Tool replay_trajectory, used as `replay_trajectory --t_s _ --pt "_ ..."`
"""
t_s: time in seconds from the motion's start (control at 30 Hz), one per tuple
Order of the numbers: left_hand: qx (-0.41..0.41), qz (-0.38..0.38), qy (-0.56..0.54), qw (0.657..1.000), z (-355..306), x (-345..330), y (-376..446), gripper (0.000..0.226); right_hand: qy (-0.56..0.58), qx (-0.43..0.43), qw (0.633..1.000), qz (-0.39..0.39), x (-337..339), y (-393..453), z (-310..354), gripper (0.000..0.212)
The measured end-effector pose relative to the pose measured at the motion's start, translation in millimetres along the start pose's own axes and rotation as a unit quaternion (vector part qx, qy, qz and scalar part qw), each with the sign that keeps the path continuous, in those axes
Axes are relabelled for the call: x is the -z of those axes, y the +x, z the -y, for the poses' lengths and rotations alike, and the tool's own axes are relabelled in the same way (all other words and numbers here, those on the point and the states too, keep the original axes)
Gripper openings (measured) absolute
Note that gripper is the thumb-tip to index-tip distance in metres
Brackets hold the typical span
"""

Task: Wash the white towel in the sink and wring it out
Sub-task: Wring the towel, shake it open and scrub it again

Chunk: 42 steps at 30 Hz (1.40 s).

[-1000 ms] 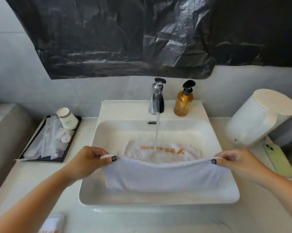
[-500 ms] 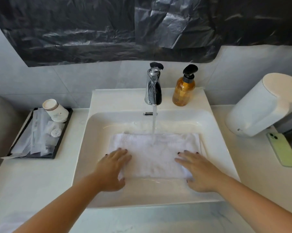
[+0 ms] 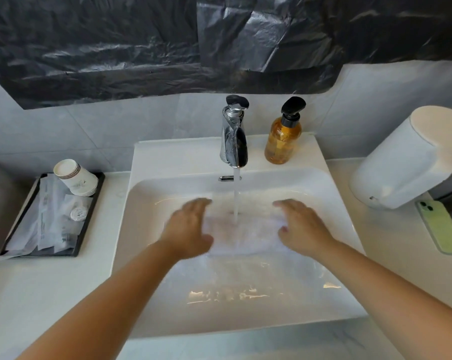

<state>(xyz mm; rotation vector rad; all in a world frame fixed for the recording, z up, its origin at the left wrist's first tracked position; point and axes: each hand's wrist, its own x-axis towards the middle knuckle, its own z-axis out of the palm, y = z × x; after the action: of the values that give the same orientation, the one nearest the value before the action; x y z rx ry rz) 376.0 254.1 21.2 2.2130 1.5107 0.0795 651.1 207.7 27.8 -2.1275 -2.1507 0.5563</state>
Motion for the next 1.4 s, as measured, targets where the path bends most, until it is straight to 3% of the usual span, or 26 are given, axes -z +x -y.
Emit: replay_trajectory --t_s 0.1,0.17,0.23,0.33,0.43,0.53,0.63,0.73,0.8,0.83,0.9,1.0,1.07,1.1,1.13,1.2,1.23,1.3,1.4 --pt "-0.076 0.161 0.151 0.972 -34.5 -30.8 5.9 0.102 -0.081 0.090 0.984 0.133 -21.8 -8.6 17.1 0.081" --pt "-0.059 0.157 0.245 0.955 -46.3 -47.3 12.2 0.101 -0.099 0.073 0.982 0.140 -35.0 -6.9 19.3 0.087" --pt "-0.034 0.090 0.265 0.959 -52.9 -51.4 20.6 0.079 -0.092 0.060 0.989 0.102 -42.6 -2.1 20.3 0.086" --pt "-0.001 0.057 0.195 0.979 -56.2 -48.6 31.3 0.049 -0.077 0.068 0.992 0.071 -49.3 2.6 19.6 0.086" --pt "0.036 0.078 -0.018 0.996 -49.3 -36.4 27.9 0.043 -0.048 0.086 0.993 0.065 -50.4 3.2 10.6 0.087" --pt "0.057 0.091 -0.224 0.969 -34.9 -19.9 15.1 0.038 -0.057 0.114 0.991 0.039 -49.7 4.8 1.6 0.078" --pt "0.032 0.124 -0.175 0.976 -25.7 -3.5 3.8 0.037 -0.056 0.146 0.988 -0.018 -44.0 12.5 12.7 0.048" --pt "0.006 0.191 -0.064 0.979 -20.7 13.2 -0.5 0.055 -0.006 0.189 0.978 -0.092 -23.5 19.7 31.0 0.040" --pt "-0.009 0.202 -0.101 0.974 -25.4 20.5 2.0 0.086 0.003 0.246 0.958 -0.147 -4.4 21.9 44.8 0.042" --pt "-0.016 0.197 -0.136 0.971 -31.7 22.9 4.6 0.090 0.003 0.276 0.947 -0.164 3.9 24.3 52.3 0.044" --pt "-0.017 0.187 -0.234 0.954 -42.4 24.8 11.4 0.064 0.022 0.314 0.933 -0.175 18.4 28.3 69.8 0.046" --pt "0.030 0.178 -0.401 0.898 -39.9 22.4 18.2 0.035 0.065 0.280 0.940 -0.181 30.4 37.4 82.4 0.055" --pt "0.078 0.152 -0.532 0.829 -29.0 15.0 18.2 0.037 0.144 0.150 0.964 -0.165 32.7 39.4 80.3 0.050" --pt "0.094 0.139 -0.585 0.793 -24.4 10.8 17.7 0.040 0.228 0.058 0.964 -0.122 34.5 38.1 77.5 0.052" --pt "0.105 0.131 -0.629 0.759 -20.2 7.1 16.1 0.045 0.341 -0.031 0.937 -0.065 34.7 36.2 74.9 0.059" --pt "0.110 0.141 -0.700 0.692 -12.6 0.7 11.9 0.059 0.545 -0.136 0.826 0.038 28.7 33.9 68.6 0.066" --pt "0.106 0.161 -0.730 0.656 -8.1 -1.3 9.7 0.068 0.604 -0.153 0.778 0.079 24.0 33.7 67.6 0.070" --pt "0.087 0.220 -0.775 0.586 -4.6 -0.6 5.4 0.075 0.662 -0.132 0.722 0.153 14.1 33.4 75.8 0.075" --pt "0.024 0.281 -0.829 0.483 -16.9 2.9 -1.8 0.050 0.751 -0.101 0.622 0.196 1.8 38.0 100.7 0.074"
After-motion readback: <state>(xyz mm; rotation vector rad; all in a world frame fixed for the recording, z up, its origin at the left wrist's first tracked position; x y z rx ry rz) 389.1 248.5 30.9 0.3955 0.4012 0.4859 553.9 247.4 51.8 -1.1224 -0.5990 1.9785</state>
